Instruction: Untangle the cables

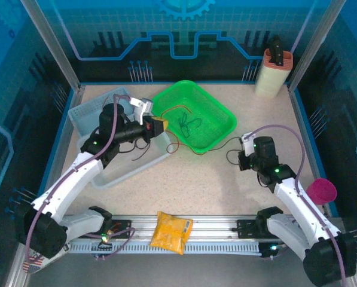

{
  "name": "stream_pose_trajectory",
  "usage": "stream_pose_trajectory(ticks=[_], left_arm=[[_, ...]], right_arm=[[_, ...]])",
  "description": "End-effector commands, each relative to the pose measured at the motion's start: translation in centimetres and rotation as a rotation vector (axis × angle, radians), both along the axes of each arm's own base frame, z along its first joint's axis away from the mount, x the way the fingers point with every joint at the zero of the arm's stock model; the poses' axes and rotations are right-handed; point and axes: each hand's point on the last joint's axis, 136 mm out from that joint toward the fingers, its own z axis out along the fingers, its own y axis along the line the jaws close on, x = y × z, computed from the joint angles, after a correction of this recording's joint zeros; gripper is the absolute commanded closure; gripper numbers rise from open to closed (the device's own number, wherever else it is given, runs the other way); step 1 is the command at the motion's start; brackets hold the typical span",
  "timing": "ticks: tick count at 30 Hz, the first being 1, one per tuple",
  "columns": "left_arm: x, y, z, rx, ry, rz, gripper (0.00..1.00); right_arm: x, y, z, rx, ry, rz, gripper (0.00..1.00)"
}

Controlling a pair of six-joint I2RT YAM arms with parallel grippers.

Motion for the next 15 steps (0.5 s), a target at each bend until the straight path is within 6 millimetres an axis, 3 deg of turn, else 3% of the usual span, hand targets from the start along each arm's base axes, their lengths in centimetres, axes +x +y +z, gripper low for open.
stream_pose_trajectory(ticks=[1, 6, 15], left_arm=[[-0.8, 0.3, -0.1, 0.011, -0.007, -0.019, 1.0], [-0.7, 0.3, 0.6, 0.006, -0.02, -0.022, 1.0], [-0.7, 0.3, 1.0, 0.007, -0.027, -0.029, 1.0]], right_arm=[[0.5, -2.1, 0.6, 0.072, 0.019, -0.157, 1.0], [0.6, -4.0, -0.7, 0.172, 0.118, -0.289, 1.0], [0.6, -5.8, -0.7, 0.239, 0.11, -0.384, 1.0]])
